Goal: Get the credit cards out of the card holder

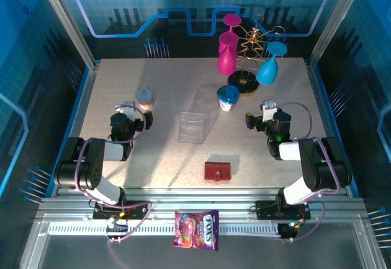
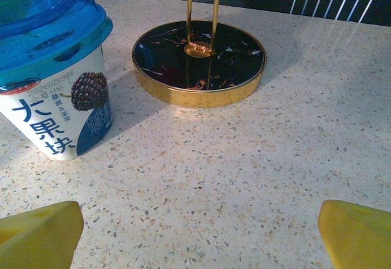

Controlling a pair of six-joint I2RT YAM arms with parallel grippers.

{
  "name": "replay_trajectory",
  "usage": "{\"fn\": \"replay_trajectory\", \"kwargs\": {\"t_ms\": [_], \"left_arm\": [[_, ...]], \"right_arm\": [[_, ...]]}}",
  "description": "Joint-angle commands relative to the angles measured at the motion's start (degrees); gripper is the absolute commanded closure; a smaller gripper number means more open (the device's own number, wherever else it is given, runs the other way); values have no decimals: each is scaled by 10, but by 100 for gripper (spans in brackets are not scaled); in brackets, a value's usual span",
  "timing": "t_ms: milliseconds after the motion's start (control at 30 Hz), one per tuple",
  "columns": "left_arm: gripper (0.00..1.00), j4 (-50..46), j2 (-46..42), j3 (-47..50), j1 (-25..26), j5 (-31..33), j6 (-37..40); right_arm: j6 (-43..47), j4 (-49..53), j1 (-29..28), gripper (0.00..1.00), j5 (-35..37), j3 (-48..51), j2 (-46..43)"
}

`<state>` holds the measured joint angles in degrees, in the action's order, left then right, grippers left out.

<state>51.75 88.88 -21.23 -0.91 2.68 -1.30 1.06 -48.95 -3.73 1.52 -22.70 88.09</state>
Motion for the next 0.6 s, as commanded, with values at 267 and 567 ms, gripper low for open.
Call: {"fn": "replay_trajectory", "kwargs": {"t_ms": [267,567], "left_arm": [[1,9,0,-8,4,-6,10],[1,9,0,-9,3,-6,10]], "right_arm": [[-4,-18,2,0,16,-2,2],[-4,-18,1,0,17,-3,2]]}}
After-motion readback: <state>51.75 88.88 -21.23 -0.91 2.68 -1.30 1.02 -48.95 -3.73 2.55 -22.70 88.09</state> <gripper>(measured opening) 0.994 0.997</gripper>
